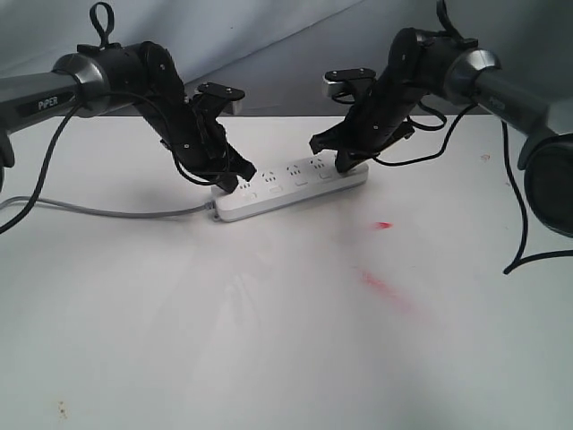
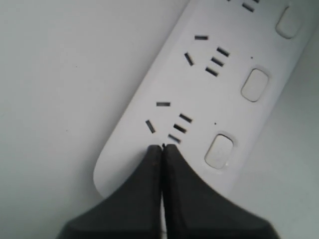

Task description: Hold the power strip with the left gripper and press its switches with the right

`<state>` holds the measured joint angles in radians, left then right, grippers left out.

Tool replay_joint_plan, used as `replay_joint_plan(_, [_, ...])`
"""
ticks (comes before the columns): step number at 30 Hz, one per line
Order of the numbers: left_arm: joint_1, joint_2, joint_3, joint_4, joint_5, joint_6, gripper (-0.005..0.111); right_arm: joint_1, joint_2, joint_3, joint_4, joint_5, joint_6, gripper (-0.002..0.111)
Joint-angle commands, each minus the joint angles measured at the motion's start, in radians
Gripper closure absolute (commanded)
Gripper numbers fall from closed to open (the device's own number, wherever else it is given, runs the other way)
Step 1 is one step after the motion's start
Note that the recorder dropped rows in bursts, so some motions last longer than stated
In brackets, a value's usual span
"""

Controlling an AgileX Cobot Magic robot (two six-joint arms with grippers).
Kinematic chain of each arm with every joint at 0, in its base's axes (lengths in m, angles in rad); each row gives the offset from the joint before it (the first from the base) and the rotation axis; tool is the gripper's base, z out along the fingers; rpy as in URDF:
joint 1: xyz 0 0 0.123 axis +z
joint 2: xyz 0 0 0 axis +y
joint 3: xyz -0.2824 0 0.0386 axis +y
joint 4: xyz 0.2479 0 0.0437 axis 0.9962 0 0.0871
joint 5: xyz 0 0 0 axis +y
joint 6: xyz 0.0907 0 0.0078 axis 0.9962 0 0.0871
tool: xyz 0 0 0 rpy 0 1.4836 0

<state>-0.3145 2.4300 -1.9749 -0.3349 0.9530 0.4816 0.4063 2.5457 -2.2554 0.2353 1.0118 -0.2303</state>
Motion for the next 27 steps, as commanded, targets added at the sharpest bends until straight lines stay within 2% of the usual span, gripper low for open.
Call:
replay_joint_plan(1, [-0.005,0.038,0.015,0.030,0.032,-0.002,0.107,-0.010,-0.019,-0.004,-0.062,-0.056,0.015,0.108])
replay_joint_plan(27, [-0.005,0.038,0.015,0.030,0.039,0.003,0.107,-0.008,-0.017,-0.002,-0.065,-0.033,0.019,0.108])
